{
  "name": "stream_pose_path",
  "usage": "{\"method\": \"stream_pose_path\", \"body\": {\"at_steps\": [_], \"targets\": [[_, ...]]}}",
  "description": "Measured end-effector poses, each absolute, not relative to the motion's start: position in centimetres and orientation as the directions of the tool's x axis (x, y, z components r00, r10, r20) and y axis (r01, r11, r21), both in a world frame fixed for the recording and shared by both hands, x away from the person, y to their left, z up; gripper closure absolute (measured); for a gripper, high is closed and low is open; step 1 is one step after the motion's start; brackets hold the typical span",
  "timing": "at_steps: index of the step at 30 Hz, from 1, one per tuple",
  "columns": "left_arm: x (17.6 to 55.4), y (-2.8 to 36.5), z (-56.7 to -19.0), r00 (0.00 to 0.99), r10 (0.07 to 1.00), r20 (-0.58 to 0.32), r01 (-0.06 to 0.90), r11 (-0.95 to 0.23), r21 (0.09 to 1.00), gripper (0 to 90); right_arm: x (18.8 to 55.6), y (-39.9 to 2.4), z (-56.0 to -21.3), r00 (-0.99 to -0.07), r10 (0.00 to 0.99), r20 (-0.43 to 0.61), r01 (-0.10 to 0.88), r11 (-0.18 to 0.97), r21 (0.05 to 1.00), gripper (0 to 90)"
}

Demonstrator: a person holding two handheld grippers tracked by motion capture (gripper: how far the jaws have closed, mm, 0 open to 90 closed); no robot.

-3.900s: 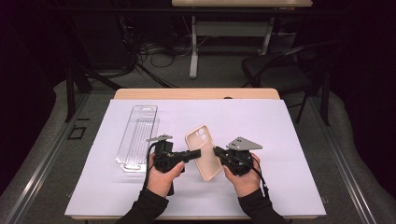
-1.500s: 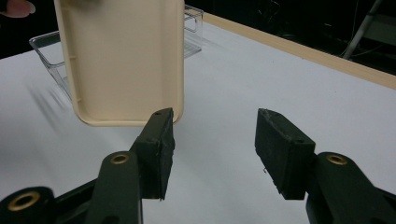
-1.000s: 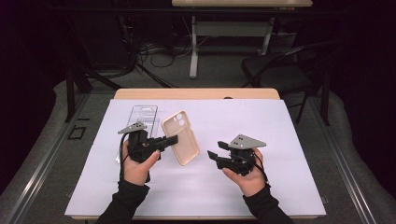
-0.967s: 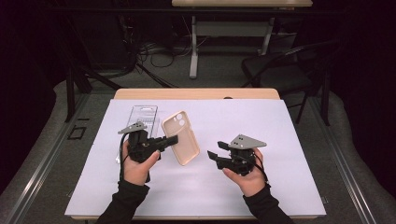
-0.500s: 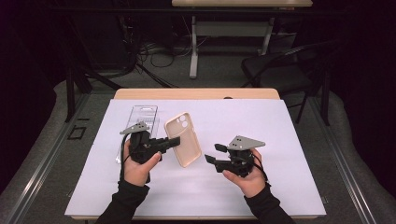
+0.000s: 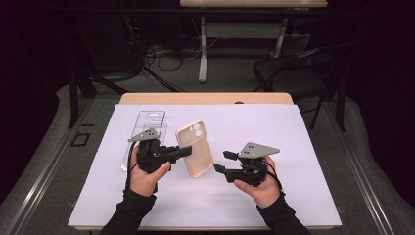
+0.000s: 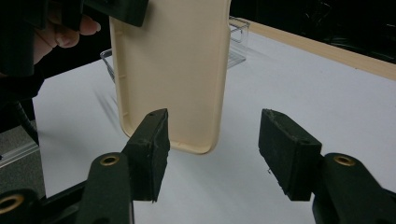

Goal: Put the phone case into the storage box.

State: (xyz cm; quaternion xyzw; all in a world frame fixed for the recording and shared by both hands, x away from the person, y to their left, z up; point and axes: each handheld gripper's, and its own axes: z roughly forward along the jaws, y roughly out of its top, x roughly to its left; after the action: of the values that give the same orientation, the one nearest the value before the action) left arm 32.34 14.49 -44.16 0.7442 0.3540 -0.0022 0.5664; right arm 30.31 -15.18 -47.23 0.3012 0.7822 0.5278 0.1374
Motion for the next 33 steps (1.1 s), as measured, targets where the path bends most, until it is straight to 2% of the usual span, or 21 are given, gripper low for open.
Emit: {"method": "stream_pose_path", "body": {"at_steps": [13,19,33], "targets": [[31.7,13.2,-44.1,0.822,0.443,-0.359,0.479,-0.194,0.856,81.4,30.6,-16.5,-46.8,-0.814,0.555,0.173,0.352,0.234,0.906,48.6],[31.7,12.8,-44.3,0.849,0.386,-0.36,0.465,-0.224,0.856,81.4,30.7,-16.8,-46.7,-0.836,0.506,0.21,0.36,0.219,0.907,54.2],[31.7,12.5,-44.5,0.868,0.349,-0.353,0.449,-0.249,0.858,81.4,30.8,-16.8,-46.9,-0.838,0.486,0.246,0.389,0.216,0.896,61.0]]}}
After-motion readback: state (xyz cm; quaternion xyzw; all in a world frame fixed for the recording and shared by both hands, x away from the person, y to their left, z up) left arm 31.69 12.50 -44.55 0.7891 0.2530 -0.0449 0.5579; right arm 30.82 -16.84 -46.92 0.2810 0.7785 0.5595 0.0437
